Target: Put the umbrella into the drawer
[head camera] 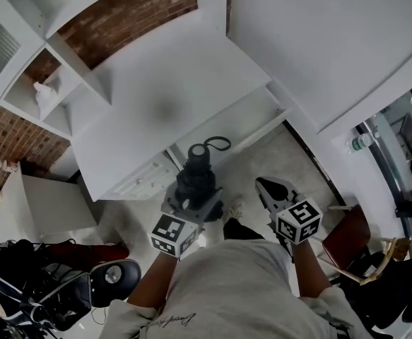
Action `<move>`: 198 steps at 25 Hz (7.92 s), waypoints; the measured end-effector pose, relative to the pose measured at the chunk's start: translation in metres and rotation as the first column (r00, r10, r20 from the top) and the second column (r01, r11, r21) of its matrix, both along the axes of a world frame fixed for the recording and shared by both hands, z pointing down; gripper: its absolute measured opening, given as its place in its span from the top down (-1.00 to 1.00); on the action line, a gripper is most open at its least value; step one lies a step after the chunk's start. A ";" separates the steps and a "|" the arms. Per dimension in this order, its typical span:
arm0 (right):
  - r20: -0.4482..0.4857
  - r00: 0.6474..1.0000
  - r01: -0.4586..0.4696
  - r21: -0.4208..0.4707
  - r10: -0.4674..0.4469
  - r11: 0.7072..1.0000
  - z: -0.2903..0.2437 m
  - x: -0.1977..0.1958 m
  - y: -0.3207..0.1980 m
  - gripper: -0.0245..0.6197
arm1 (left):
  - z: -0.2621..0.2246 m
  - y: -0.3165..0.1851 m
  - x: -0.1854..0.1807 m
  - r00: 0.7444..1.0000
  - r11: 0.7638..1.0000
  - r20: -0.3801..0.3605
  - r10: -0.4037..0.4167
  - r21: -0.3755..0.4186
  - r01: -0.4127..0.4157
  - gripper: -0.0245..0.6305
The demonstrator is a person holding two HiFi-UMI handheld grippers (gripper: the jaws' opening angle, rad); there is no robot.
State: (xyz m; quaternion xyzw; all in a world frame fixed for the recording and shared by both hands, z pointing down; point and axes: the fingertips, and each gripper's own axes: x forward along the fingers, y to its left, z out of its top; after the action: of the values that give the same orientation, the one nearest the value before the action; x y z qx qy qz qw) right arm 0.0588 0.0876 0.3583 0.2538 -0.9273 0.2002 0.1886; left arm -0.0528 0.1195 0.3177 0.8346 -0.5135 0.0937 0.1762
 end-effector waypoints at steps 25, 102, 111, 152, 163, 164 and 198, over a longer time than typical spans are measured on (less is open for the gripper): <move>0.025 0.994 0.106 0.041 -0.107 0.993 -0.007 0.008 -0.105 0.84 | -0.003 -0.095 0.016 0.997 0.997 0.030 -0.074 0.020 0.074 0.05; -0.034 0.990 -0.143 -0.171 0.139 0.975 0.072 -0.036 -0.176 0.84 | 0.163 -0.218 -0.045 0.947 0.935 0.160 0.277 -0.273 -0.227 0.05; -0.038 0.988 -0.154 -0.188 0.150 0.970 0.079 -0.037 -0.179 0.84 | 0.193 -0.221 -0.045 0.933 0.920 0.187 0.306 -0.310 -0.239 0.05; -0.065 0.985 -0.173 -0.273 0.161 0.946 0.115 -0.022 -0.173 0.84 | 0.324 -0.210 -0.025 0.831 0.796 0.277 0.482 -0.535 -0.283 0.05; -0.074 0.983 -0.180 -0.286 0.165 0.941 0.119 -0.017 -0.171 0.84 | 0.344 -0.216 -0.020 0.834 0.772 0.262 0.485 -0.576 -0.268 0.05; -0.075 0.983 -0.182 -0.286 0.167 0.941 0.119 -0.016 -0.171 0.84 | 0.346 -0.216 -0.020 0.833 0.767 0.263 0.488 -0.585 -0.264 0.05; -0.069 0.977 -0.214 -0.319 0.202 0.923 0.127 -0.002 -0.161 0.84 | 0.395 -0.213 -0.025 0.800 0.689 0.287 0.527 -0.695 -0.204 0.05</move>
State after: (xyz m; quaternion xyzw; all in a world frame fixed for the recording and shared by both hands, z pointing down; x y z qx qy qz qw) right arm 0.0565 -0.0738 0.4854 0.3197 -0.8461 0.3644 0.2218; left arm -0.0782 -0.0937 0.7129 0.7644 -0.2942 0.4923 0.2944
